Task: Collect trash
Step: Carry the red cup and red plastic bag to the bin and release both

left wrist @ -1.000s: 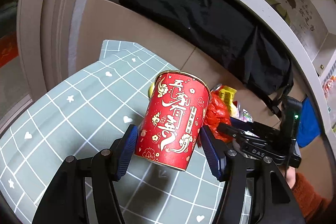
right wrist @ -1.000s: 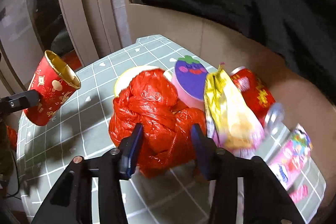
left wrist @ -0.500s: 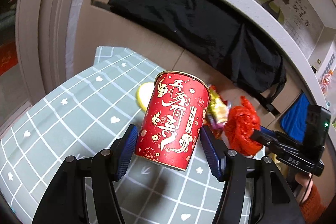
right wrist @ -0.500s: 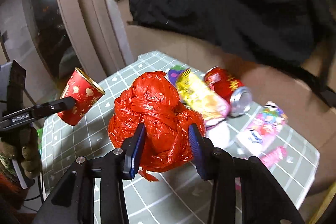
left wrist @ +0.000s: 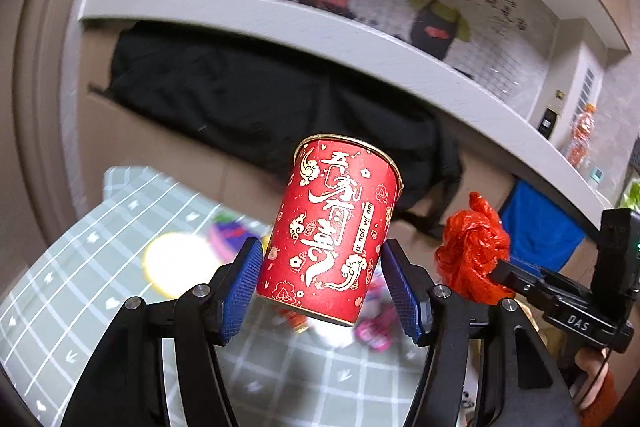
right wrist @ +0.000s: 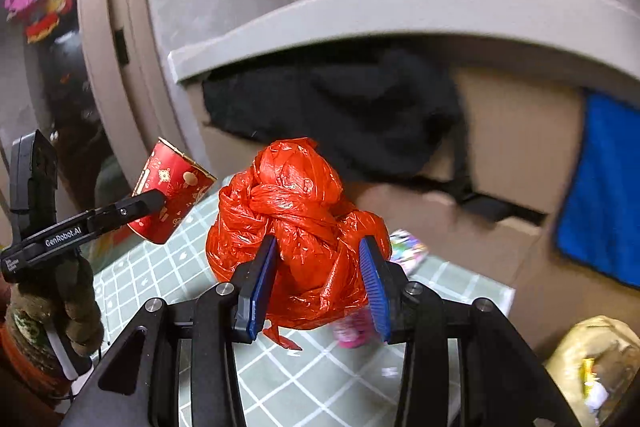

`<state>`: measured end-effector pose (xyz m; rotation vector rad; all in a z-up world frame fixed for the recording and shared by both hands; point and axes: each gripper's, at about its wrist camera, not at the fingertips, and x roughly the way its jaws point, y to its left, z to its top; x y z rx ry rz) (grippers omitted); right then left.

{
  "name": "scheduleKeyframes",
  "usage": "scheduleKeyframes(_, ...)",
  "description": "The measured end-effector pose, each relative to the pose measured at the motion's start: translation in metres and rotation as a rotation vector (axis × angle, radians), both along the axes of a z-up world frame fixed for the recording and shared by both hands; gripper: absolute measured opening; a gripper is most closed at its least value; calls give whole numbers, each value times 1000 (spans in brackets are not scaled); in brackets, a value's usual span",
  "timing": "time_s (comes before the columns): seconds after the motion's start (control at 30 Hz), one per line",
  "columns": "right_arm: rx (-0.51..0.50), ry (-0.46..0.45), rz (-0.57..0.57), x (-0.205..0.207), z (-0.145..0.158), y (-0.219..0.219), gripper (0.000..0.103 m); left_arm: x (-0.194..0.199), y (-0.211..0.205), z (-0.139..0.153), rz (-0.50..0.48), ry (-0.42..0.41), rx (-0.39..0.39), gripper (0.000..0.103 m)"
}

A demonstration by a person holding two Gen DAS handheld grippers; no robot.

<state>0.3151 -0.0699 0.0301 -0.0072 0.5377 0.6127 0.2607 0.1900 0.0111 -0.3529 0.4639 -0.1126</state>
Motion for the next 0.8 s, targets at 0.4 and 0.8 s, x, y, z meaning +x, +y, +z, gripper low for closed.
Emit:
scheduleKeyframes(0.4, 94, -132, -240, -37, 29, -152, 39, 19, -160, 37, -182, -128, 57, 62)
scheduleKeyframes(0.8, 90, -120, -496, -84, 20, -278, 39, 33, -282, 17, -393, -88, 5, 62)
